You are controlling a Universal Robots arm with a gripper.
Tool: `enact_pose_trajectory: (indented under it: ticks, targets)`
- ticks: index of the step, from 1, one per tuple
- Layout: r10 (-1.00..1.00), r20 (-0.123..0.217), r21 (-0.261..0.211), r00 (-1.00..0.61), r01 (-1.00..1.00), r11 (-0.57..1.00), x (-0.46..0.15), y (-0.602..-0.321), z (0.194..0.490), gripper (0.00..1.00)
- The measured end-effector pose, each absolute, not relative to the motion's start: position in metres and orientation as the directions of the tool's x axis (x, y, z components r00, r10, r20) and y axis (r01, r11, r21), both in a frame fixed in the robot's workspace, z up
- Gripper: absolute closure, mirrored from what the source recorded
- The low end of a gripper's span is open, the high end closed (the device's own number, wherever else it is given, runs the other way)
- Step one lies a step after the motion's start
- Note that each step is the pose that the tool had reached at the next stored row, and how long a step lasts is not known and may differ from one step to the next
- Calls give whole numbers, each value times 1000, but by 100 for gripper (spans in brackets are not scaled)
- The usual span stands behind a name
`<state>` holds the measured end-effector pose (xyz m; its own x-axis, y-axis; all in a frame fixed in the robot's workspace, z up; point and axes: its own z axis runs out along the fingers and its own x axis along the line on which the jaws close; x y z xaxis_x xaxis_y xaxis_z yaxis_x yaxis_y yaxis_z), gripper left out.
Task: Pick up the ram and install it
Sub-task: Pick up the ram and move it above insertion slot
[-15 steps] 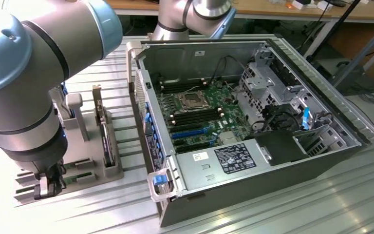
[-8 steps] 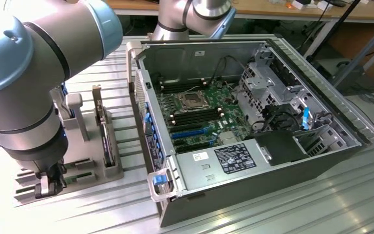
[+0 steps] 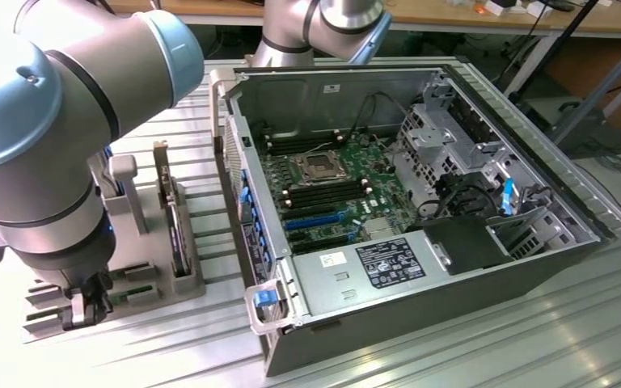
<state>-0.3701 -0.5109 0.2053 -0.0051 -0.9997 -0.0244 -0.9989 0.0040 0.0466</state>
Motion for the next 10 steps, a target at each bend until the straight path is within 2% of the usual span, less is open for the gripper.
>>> enact_pose_trajectory:
  ticks: [9,10]
  targets:
    - [-1000,-25,46,-5,-999,4,-370,-511,201,65]
    - [-1000,-25,46,-5,-999,4,-370,-511,201,73]
